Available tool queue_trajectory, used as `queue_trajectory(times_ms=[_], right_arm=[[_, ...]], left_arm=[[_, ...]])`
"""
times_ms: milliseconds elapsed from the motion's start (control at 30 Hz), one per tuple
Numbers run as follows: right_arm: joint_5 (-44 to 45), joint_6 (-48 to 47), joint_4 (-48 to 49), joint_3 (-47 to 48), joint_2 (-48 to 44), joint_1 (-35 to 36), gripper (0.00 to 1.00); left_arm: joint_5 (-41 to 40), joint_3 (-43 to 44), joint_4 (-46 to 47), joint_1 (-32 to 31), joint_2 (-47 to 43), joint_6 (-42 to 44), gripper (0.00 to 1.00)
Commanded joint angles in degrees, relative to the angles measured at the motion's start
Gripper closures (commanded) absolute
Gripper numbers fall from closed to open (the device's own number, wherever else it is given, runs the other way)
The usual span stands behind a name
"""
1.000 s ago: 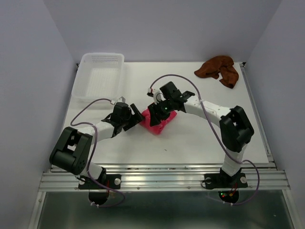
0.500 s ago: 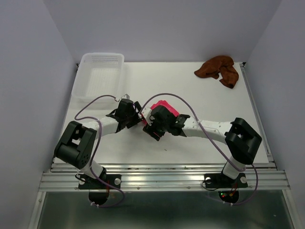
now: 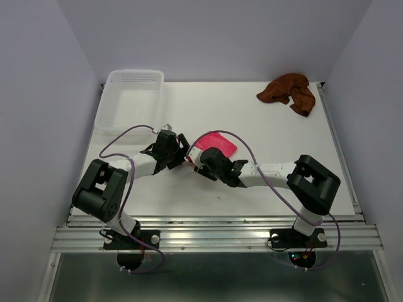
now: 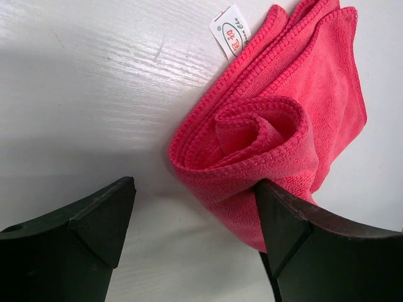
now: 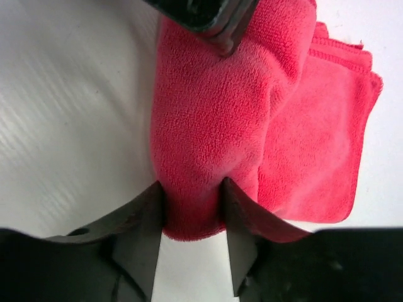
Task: Roll the towels
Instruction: Roll the towel
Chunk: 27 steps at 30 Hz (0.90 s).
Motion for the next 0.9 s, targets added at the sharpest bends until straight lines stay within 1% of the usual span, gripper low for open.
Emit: queue_trajectory(times_ms=[0,67,100,133,200,233,267,333,367,433,467,500,567,633,700,733,800,833,867], right_arm=[[6.56,-0.88,6.04,-1.21,2.38,0.37,0.62],[9.2,-0.71,6.14,-0.95,3.87,0.37,0.79],[10.08,0.16,7.01,-1.04,4.13,0.37,0.92],[10.18,0.43,6.76,-0.86,4.22,0.37,0.94],[7.99,2.96,4.48,0.36,3.18,0.37,0.97],[5.46,4.29,3.08,1.15,2.13,0.37,0.97],[4.65,8.83,0.54,3.16,1.68,0.37,0.98],[1.58,12.9,-4.74,5.63,1.5,0.37,0.98],[-1.48,14.92,-8.07,6.51,1.5,0.37,0.98],[-6.15,18.18,-10.29,8.45,2.11,0.37,0.97],[-9.04,19.15,-10.99,8.72,2.2,-0.15,0.97],[-10.81,22.38,-11.26,9.07,2.38,-0.15,0.97],[-14.5,24.24,-11.26,9.59,2.12,-0.68,0.97],[-18.1,27.23,-11.26,9.95,1.33,-3.05,0.97],[-23.72,31.17,-11.18,10.12,0.71,-5.07,0.98],[-27.4,32.42,-11.09,9.69,0.45,-7.25,0.97],[-31.2,36.36,-10.39,9.07,0.62,-9.55,0.98],[-33.48,37.25,-10.12,8.81,1.23,-11.99,0.97],[-37.68,38.57,-9.86,8.63,1.76,-13.32,0.97]], left_arm=[[0.68,1.06,-3.29,-0.59,-0.05,1.1,0.12],[0.59,1.32,-3.73,-0.59,-0.4,1.11,0.12],[0.59,1.41,-3.91,-0.5,-1.09,1.19,0.12],[0.76,1.5,-4.17,-0.59,-1.62,1.11,0.11],[0.85,1.5,-4.96,-0.59,-3.9,1.02,0.1],[0.59,1.41,-5.75,-0.5,-4.78,0.84,0.06],[0.59,1.24,-6.1,-0.59,-6.88,0.93,0.02],[-0.02,0.8,-6.54,-0.59,-9.18,0.84,0.01],[-0.29,0.1,-6.72,-0.59,-11.45,0.84,0.01],[-1.08,-0.52,-6.98,-0.5,-13.31,0.58,0.01],[-1.26,-0.78,-7.42,-0.5,-14.62,0.58,0.01],[-1.52,-0.79,-7.77,-0.33,-15.16,0.49,0.01],[-1.87,-0.87,-8.91,-0.41,-15.86,0.58,0.01],[-2.13,-0.96,-9.53,-0.24,-16.22,0.58,0.01],[-2.49,-1.4,-10.15,-0.15,-17.0,0.14,0.01],[-2.57,-1.58,-10.24,-0.15,-17.62,-0.3,0.01],[-2.66,-2.19,-10.06,-0.15,-18.24,-0.65,0.01],[-2.66,-2.37,-10.06,-0.15,-18.5,-0.83,0.01],[-2.58,-2.46,-9.89,-0.06,-18.76,-0.92,0.01]])
